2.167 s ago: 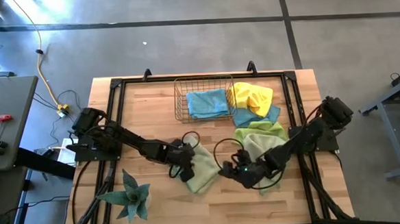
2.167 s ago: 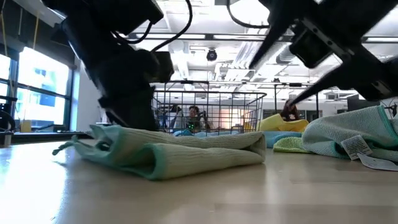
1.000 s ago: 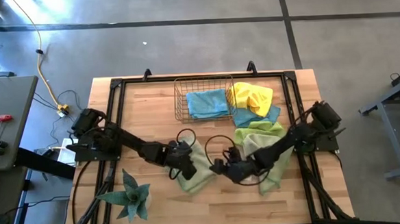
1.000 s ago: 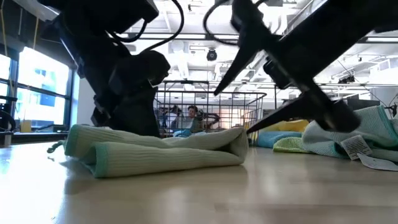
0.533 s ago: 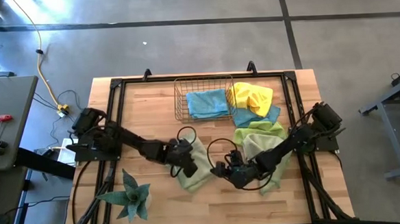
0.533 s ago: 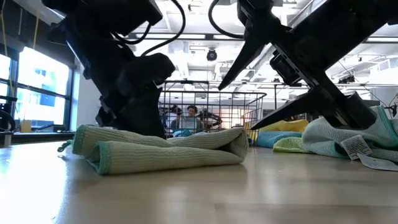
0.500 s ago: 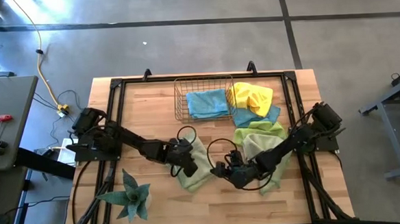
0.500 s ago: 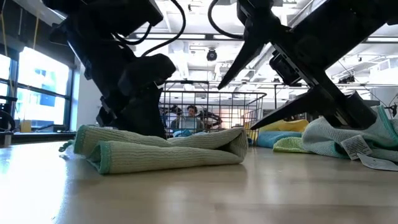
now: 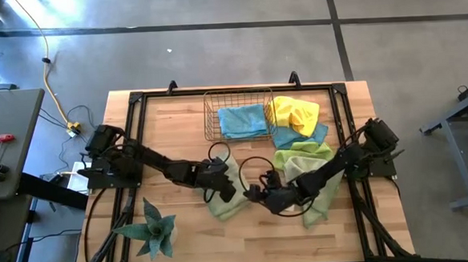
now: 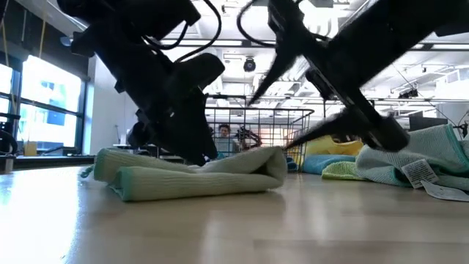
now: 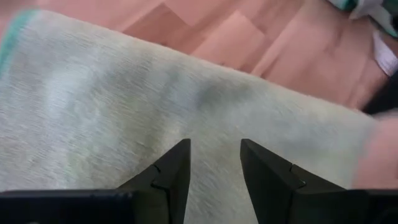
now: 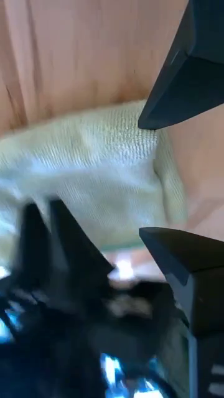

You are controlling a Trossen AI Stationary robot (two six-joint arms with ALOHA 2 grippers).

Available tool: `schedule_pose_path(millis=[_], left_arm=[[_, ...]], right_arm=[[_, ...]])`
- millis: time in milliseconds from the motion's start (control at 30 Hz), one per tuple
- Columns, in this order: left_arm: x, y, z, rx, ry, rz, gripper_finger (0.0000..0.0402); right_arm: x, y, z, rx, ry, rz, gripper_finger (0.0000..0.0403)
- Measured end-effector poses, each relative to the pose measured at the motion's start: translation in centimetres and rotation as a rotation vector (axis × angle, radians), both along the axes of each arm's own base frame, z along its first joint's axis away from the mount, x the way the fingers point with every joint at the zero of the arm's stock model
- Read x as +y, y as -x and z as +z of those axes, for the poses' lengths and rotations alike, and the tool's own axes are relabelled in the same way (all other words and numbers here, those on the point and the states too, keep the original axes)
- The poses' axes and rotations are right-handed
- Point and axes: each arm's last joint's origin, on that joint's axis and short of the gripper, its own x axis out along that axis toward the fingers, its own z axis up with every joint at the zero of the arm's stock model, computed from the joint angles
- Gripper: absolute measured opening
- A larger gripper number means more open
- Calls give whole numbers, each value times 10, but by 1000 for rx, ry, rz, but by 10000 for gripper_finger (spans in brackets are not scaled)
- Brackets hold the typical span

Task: Fold microfiber towels
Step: Fold the left light green towel

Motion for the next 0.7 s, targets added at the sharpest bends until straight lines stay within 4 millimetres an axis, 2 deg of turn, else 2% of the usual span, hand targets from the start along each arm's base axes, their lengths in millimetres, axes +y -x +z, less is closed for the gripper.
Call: schedule_pose_path(millis=[267,400,567,700], left_arm=[[6,0,-1,12,-5,21,131],[7,1,-1,21,-20,15,131],[7,1,-1,25,-23,14,131],[6,1,-1,30,-10,-7,130]], right_arm=[[6,-2,0,-23,-25,25,264],[16,-13,3,-37,-22,64,264],[15,-27,-19,28,-20,78,264],[14,-32,-28,46,-19,66,264]])
